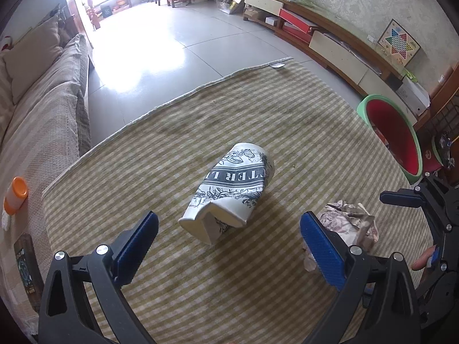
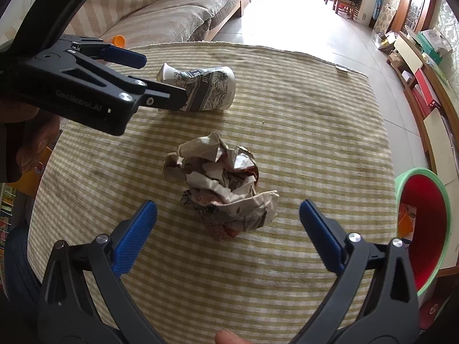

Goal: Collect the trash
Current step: 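Grasp the white printed paper cup with the left tool while the right tool grasps the crumpled brown paper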

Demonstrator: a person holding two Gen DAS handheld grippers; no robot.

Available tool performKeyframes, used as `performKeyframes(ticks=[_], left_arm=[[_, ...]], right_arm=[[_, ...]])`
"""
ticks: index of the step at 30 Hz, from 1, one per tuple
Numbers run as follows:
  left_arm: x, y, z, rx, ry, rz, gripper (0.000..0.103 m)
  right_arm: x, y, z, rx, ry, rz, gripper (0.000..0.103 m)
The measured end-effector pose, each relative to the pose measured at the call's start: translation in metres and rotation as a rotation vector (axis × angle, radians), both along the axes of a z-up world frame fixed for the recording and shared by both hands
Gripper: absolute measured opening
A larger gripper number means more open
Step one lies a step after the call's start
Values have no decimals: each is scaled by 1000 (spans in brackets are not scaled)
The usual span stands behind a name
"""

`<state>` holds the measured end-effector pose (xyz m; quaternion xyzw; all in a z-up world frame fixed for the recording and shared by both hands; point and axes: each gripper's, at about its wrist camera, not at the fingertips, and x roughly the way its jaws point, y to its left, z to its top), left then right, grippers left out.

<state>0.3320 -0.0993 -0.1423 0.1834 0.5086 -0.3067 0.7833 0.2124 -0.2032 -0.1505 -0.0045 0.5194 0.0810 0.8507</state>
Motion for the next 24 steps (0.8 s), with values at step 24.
performKeyframes(ticks=[24], left_arm=[[15,-29,-37,93,-8,-44,60]], right_arm=[[23,8,-32,-15,50,63,57]])
